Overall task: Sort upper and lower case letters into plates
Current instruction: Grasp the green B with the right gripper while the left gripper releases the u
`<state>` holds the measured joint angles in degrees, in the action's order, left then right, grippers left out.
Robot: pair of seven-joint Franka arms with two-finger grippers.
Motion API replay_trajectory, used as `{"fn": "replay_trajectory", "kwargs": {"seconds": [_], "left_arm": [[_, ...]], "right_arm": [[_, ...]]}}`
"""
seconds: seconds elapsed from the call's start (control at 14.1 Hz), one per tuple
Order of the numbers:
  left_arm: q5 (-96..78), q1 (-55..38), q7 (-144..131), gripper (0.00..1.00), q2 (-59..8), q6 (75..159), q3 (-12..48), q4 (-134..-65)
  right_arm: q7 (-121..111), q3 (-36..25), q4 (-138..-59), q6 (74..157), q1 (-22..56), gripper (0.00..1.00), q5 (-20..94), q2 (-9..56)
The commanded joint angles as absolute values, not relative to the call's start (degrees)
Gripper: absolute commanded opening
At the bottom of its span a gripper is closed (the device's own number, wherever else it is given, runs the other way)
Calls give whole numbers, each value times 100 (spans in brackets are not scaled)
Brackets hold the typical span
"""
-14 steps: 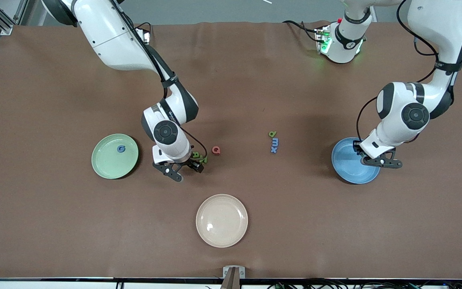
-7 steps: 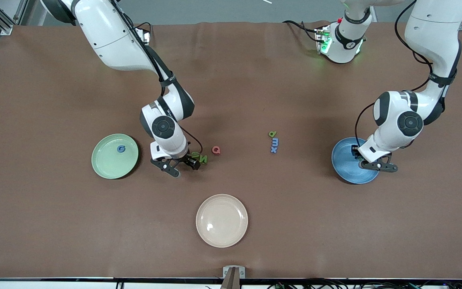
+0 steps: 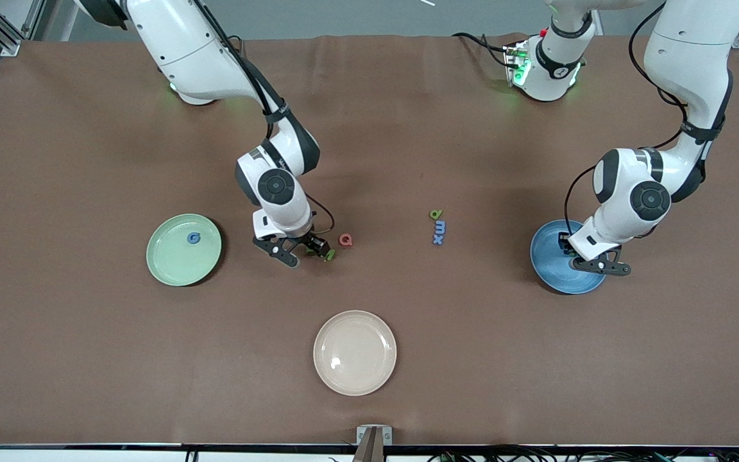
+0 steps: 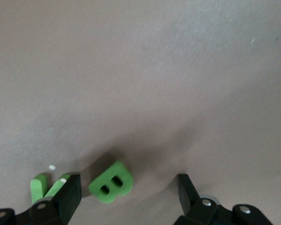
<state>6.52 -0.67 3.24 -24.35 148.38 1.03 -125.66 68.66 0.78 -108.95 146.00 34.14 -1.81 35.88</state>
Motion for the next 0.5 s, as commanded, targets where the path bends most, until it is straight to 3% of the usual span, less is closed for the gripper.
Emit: {"fn": "replay_trajectory", "kwargs": {"seconds": [0.0, 0.28, 0.43], "left_arm": [[756, -18, 290, 100, -2260, 14828, 141, -12577], [677, -44, -217, 100, -1750, 14020, 491, -12472], [677, -53, -710, 100, -1635, 13713, 859, -12262]], "right_arm": [[7040, 62, -11118, 14704, 3454, 92, -281, 3401], [6804, 44, -11048, 14678, 3401, 86, -316, 3419], [6689, 44, -11022, 14660, 3384, 79, -316, 3410]]}}
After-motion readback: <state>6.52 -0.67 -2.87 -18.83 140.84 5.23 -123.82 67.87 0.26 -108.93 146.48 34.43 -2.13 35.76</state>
